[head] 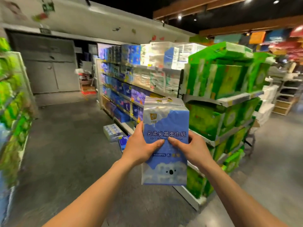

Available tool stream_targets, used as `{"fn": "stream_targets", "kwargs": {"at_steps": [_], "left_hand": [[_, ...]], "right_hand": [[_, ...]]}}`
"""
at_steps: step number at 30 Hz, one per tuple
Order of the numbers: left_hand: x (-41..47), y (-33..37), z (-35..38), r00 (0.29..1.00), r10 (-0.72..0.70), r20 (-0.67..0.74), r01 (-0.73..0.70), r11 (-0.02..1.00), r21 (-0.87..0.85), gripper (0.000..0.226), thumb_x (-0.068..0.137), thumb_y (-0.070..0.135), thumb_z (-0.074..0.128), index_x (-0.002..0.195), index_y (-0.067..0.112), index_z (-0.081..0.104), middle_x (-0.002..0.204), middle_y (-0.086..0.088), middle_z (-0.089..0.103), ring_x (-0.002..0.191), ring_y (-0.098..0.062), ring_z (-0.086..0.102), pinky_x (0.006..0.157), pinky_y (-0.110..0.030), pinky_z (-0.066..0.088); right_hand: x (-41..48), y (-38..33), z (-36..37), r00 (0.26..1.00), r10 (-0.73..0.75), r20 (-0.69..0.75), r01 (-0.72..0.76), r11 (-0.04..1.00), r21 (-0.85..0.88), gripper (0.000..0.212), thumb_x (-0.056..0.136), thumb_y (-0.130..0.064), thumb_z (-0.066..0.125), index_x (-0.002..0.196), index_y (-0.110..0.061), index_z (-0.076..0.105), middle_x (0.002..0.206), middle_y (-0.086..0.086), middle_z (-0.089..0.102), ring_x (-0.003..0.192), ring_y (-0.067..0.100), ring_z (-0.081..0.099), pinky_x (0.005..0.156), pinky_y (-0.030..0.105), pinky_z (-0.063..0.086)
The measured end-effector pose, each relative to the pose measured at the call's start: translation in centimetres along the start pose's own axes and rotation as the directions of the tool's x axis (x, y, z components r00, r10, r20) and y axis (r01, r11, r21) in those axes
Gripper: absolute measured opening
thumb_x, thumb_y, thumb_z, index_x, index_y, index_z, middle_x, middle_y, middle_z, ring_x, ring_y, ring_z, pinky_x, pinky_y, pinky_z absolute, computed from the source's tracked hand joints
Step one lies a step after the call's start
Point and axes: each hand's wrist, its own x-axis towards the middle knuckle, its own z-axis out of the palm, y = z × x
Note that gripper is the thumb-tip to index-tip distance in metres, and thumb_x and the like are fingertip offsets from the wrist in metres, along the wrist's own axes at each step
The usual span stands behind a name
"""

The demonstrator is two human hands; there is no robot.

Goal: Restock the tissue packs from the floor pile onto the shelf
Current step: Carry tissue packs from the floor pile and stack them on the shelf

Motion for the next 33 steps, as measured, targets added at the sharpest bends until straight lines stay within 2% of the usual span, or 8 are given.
{"fn": "stream_targets", "kwargs": {"at_steps": [3, 6, 9, 15, 22, 26, 29, 33], "left_hand": [[8.1, -3.5, -2.0, 0.999, 0.03, -0.026, -0.029, 0.999, 0.037, 0.074, 0.071, 0.044, 0.085, 0.131, 0.028, 0.046, 0.114, 0.018, 0.066, 0.1, -0.004, 0.067, 0.083, -0.026, 0.053], [17.0, -5.7, -3.9, 0.997, 0.07, -0.022, -0.069, 0.997, 0.039, 0.066, 0.072, 0.041, 0.085, 0.125, 0.035, 0.048, 0.109, 0.024, 0.065, 0.094, 0.008, 0.065, 0.076, -0.015, 0.05], [25.7, -6.4, -5.1, 0.995, 0.102, -0.008, -0.102, 0.994, 0.042, 0.061, 0.071, 0.042, 0.085, 0.119, 0.041, 0.047, 0.104, 0.027, 0.065, 0.086, 0.017, 0.062, 0.069, -0.006, 0.046], [42.5, -8.9, -3.7, 0.985, 0.169, 0.014, -0.17, 0.985, 0.025, 0.057, 0.07, 0.043, 0.086, 0.114, 0.038, 0.052, 0.101, 0.025, 0.068, 0.086, 0.014, 0.064, 0.067, -0.009, 0.049], [62.6, -12.8, 0.5, 0.965, 0.263, -0.009, -0.263, 0.965, 0.004, 0.07, 0.063, 0.056, 0.084, 0.121, 0.04, 0.049, 0.108, 0.021, 0.07, 0.095, 0.0, 0.068, 0.085, -0.038, 0.057], [73.6, -12.4, 2.0, 0.951, 0.306, -0.037, -0.304, 0.952, 0.047, 0.068, 0.068, 0.052, 0.085, 0.123, 0.037, 0.05, 0.104, 0.024, 0.067, 0.095, -0.001, 0.066, 0.084, -0.031, 0.055], [81.1, -12.5, 3.2, 0.938, 0.341, -0.051, -0.34, 0.94, 0.028, 0.074, 0.068, 0.052, 0.085, 0.129, 0.035, 0.047, 0.108, 0.022, 0.065, 0.096, -0.003, 0.065, 0.081, -0.025, 0.051], [90.1, -13.5, 5.3, 0.921, 0.386, -0.045, -0.387, 0.922, -0.011, 0.072, 0.066, 0.049, 0.087, 0.125, 0.033, 0.05, 0.109, 0.018, 0.067, 0.098, -0.005, 0.067, 0.086, -0.033, 0.055]], "right_hand": [[8.2, 0.2, 3.8, 0.999, -0.05, -0.004, 0.05, 0.999, -0.016, 0.027, 0.075, -0.043, 0.086, 0.097, -0.032, 0.075, 0.09, -0.017, 0.078, 0.082, 0.006, 0.075, 0.08, 0.044, 0.062], [16.6, -0.7, 6.3, 0.996, -0.087, -0.026, 0.087, 0.996, 0.006, 0.024, 0.075, -0.034, 0.087, 0.095, -0.029, 0.075, 0.087, -0.018, 0.077, 0.078, 0.003, 0.074, 0.08, 0.042, 0.062], [24.8, -1.9, 7.6, 0.992, -0.111, -0.052, 0.11, 0.994, -0.014, 0.027, 0.074, -0.036, 0.088, 0.097, -0.029, 0.075, 0.088, -0.017, 0.078, 0.079, 0.003, 0.074, 0.079, 0.041, 0.062], [40.8, -1.3, 7.7, 0.983, -0.155, -0.1, 0.149, 0.987, -0.06, 0.029, 0.074, -0.046, 0.086, 0.097, -0.032, 0.075, 0.089, -0.02, 0.077, 0.081, 0.002, 0.074, 0.08, 0.042, 0.062], [60.6, 1.6, 6.7, 0.96, -0.241, -0.143, 0.228, 0.968, -0.105, 0.03, 0.075, -0.047, 0.084, 0.099, -0.03, 0.076, 0.092, -0.015, 0.078, 0.082, 0.005, 0.075, 0.081, 0.043, 0.062], [71.8, 1.3, 5.1, 0.944, -0.29, -0.157, 0.261, 0.948, -0.181, 0.024, 0.076, -0.049, 0.082, 0.093, -0.032, 0.076, 0.086, -0.017, 0.077, 0.076, -0.001, 0.073, 0.077, 0.037, 0.062], [79.3, 0.8, 3.9, 0.93, -0.329, -0.162, 0.289, 0.929, -0.23, 0.028, 0.076, -0.051, 0.082, 0.095, -0.03, 0.077, 0.087, -0.014, 0.078, 0.078, 0.003, 0.074, 0.077, 0.04, 0.062], [87.5, 1.4, 2.9, 0.904, -0.38, -0.195, 0.311, 0.899, -0.308, 0.032, 0.075, -0.055, 0.081, 0.094, -0.029, 0.079, 0.089, -0.013, 0.078, 0.082, 0.006, 0.075, 0.079, 0.044, 0.062]]}}
